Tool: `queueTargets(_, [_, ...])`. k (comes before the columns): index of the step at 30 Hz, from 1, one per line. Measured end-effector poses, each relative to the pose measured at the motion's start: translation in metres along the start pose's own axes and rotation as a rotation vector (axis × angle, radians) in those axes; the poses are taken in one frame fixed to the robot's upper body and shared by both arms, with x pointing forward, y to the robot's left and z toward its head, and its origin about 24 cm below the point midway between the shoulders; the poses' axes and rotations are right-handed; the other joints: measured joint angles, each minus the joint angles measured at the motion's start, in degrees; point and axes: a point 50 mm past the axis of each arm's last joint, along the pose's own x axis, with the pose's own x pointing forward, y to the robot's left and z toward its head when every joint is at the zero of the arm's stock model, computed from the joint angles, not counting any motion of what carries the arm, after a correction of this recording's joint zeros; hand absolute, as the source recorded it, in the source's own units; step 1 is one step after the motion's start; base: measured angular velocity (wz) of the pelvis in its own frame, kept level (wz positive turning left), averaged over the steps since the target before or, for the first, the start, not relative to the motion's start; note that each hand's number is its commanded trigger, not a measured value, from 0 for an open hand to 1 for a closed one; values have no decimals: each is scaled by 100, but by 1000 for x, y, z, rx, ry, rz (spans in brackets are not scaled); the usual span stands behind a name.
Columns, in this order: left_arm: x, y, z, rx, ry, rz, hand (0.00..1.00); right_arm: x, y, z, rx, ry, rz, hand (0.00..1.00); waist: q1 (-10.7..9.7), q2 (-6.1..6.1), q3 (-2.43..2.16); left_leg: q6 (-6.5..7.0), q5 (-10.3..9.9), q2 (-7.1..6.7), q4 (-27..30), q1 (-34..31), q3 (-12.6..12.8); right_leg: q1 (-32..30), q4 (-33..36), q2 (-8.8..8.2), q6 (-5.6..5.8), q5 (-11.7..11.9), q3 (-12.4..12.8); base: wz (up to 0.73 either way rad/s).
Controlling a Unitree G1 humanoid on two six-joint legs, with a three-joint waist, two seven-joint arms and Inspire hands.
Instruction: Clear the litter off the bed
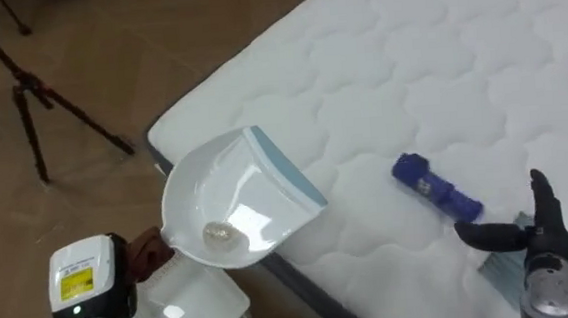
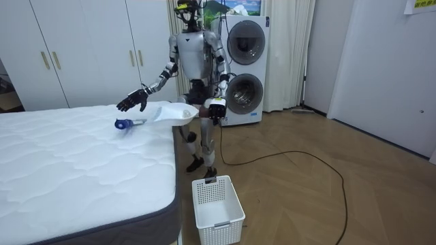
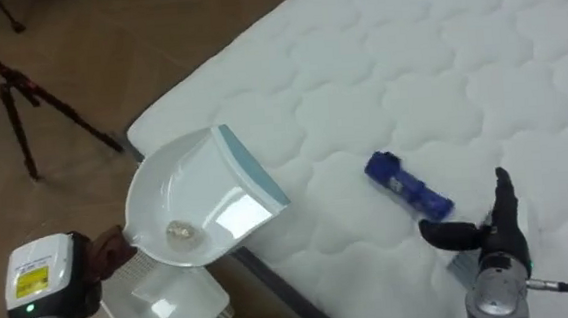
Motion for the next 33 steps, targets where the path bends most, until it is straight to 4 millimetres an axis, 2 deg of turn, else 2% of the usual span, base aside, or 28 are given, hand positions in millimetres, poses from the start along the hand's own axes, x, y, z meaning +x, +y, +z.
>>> queueTargets(1, [0,0,-1,4,-3,-5,100,-1,0,0,3,0,-1,0,-65,9,4,-17,38,-49,50,-17,-179,-106,-72,58,-124,315,82,89])
queueTargets(2, [0,0,-1,3,-4,-5,100,-1,0,-1,5,3,-2,0,-66,2,-8,-24,49,-66,44,-6,-197,-60,-87,48,-141,309,42,62])
queueTargets(3, [1,1,-1,0,-4,-1,100,0,0,2,16,-5,-2,0,38,-2,-17,-40,58,-34,2,-16,-89,-35,-89,45,-180,298,-5,26])
queueTargets(4, [2,1,-1,-2,-3,0,100,1,2,5,27,-20,8,0,94,26,0,-47,63,30,-51,-32,87,-3,-94,44,-208,296,-98,21])
queueTargets(5, [2,2,-1,-1,-4,0,100,0,4,5,31,-21,16,0,98,31,4,-45,65,59,-65,-43,221,16,-94,47,-215,281,-133,45])
queueTargets(6, [2,2,-2,0,-5,1,100,-1,6,5,37,-19,31,0,75,24,8,-42,64,138,-72,-56,506,21,-80,42,-217,214,-164,52])
queueTargets(7, [2,2,-1,0,-6,-1,100,-1,8,5,46,-16,44,0,97,21,8,-41,65,167,-76,-88,615,32,-83,42,-225,177,-214,47])
queueTargets(11, [2,1,-2,1,-6,-20,100,-2,12,6,62,-16,69,0,124,16,12,-38,67,143,-62,-203,563,57,-97,30,-231,136,-463,38])
queueTargets(12, [2,1,-2,1,-7,-22,100,-2,12,7,64,-18,70,0,97,14,15,-27,74,128,-39,-241,573,88,-103,9,-235,118,-605,59])
queueTargets(13, [2,1,-1,0,-8,-24,100,-2,12,7,65,-19,71,0,46,8,18,-1,89,111,-26,-260,638,147,-110,-33,-215,75,-764,65])
queueTargets(15, [5,2,1,-6,-16,-23,100,-2,12,8,67,-24,70,0,11,-3,26,27,103,95,-18,-260,713,227,-160,-53,-201,44,-908,56])
queueTargets(19, [5,2,2,-14,-28,-35,100,-1,12,9,73,-34,78,0,58,15,46,64,83,35,-49,-216,629,378,-224,-49,-182,37,-1049,28])
queueTargets(21, [5,2,2,-17,-32,-35,100,-1,13,10,77,-39,82,0,83,27,55,71,79,21,-45,-226,578,386,-224,-56,-171,42,-1063,18])
queueTargets(23, [6,3,4,-23,-42,-30,100,-1,12,12,81,-52,81,0,115,72,83,81,73,19,-25,-291,580,362,-204,-75,-160,48,-1072,10])
queueTargets(26, [11,8,6,-36,-71,-10,100,0,12,12,88,-49,80,0,231,90,84,96,75,7,3,-381,575,198,-38,-132,-130,32,-1076,1])
queueTargets(28, [13,10,8,-43,-81,-5,100,-1,13,8,81,-37,88,0,276,98,88,148,78,-30,27,-407,563,111,220,-184,-70,-5,-1043,8])
queueTargets(30, [14,10,9,-49,-89,-3,100,-1,12,7,82,-31,86,0,287,165,116,216,16,-51,167,-423,504,41,521,-229,-51,-17,-1025,17])
queueTargets(32, [16,12,9,-49,-92,2,100,-1,13,7,82,-31,88,0,264,181,112,246,-2,-122,189,-404,411,-120,931,-320,-33,-29,-895,27])
queueTargets(33, [19,15,8,-45,-97,6,100,-1,13,7,83,-31,87,0,260,172,112,276,6,-200,209,-389,319,-304,1300,-378,-9,-43,-666,40])
